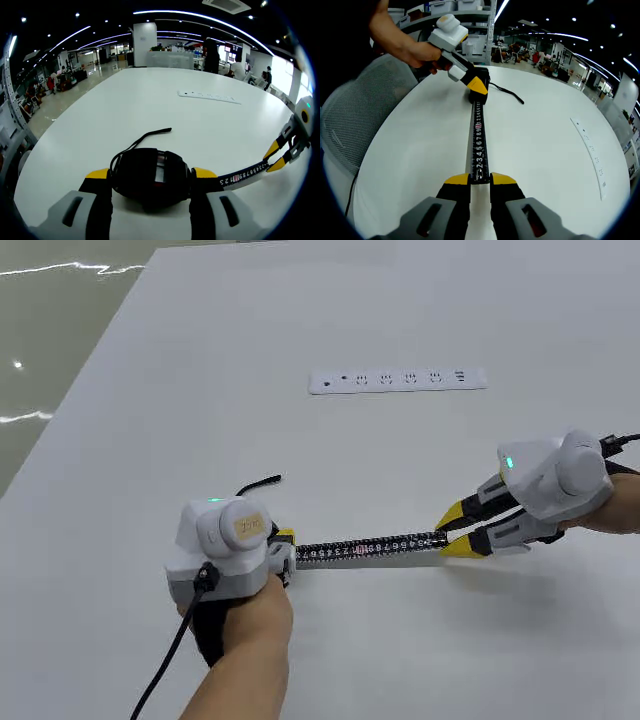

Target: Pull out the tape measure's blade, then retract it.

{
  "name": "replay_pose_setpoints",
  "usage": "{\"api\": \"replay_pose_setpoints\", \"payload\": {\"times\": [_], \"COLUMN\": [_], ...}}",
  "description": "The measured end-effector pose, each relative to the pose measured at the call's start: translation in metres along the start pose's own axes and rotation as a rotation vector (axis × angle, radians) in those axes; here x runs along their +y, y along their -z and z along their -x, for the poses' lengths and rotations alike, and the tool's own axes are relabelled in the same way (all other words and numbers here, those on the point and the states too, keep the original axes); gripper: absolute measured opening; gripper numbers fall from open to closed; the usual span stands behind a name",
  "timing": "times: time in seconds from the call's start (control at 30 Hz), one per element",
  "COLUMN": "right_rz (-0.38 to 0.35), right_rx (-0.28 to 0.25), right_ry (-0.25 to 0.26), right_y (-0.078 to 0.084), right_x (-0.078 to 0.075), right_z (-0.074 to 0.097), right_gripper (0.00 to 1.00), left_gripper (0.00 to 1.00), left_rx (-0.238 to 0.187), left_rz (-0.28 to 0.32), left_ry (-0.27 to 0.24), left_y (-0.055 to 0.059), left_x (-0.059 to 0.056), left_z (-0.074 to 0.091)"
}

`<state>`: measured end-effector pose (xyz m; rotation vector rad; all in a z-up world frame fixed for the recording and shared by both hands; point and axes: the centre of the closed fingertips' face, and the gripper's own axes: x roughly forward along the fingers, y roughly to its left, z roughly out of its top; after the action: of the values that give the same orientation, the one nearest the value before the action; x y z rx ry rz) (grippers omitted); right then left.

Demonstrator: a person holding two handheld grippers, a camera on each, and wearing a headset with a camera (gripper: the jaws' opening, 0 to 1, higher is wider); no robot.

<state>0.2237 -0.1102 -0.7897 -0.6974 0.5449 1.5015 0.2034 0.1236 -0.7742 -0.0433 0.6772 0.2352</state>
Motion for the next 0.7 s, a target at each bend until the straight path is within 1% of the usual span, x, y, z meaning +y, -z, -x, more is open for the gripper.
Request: {"api": "replay_pose_setpoints", "payload": {"times": [0.27,0.4,0.7], "right_rz": [-0.002,-0.002,0.002], "right_rx": [-0.003,-0.003,0.006], "right_ry": [-0.003,-0.004,-0.012], "right_y": [0.001,-0.0006,-0.0009], "right_x": [-0.0017,-0.0001,0.0009], "right_z": [-0.0038,-0.0051,-0.0101], "right_gripper": [0.14,0.14,0.14], "left_gripper": [0.58,0.58,0.58], "left_rx": [0.0,0.0,0.002], "left_rz": [-0.002,-0.002,-0.002], "left_ry": [0.002,0.002,0.004], "left_y": [0.0006,0.0005,0.0008], "left_x": [0.0002,-0.0004,0.0004], "left_z": [-0.0008,0.0012,-0.0015]}}
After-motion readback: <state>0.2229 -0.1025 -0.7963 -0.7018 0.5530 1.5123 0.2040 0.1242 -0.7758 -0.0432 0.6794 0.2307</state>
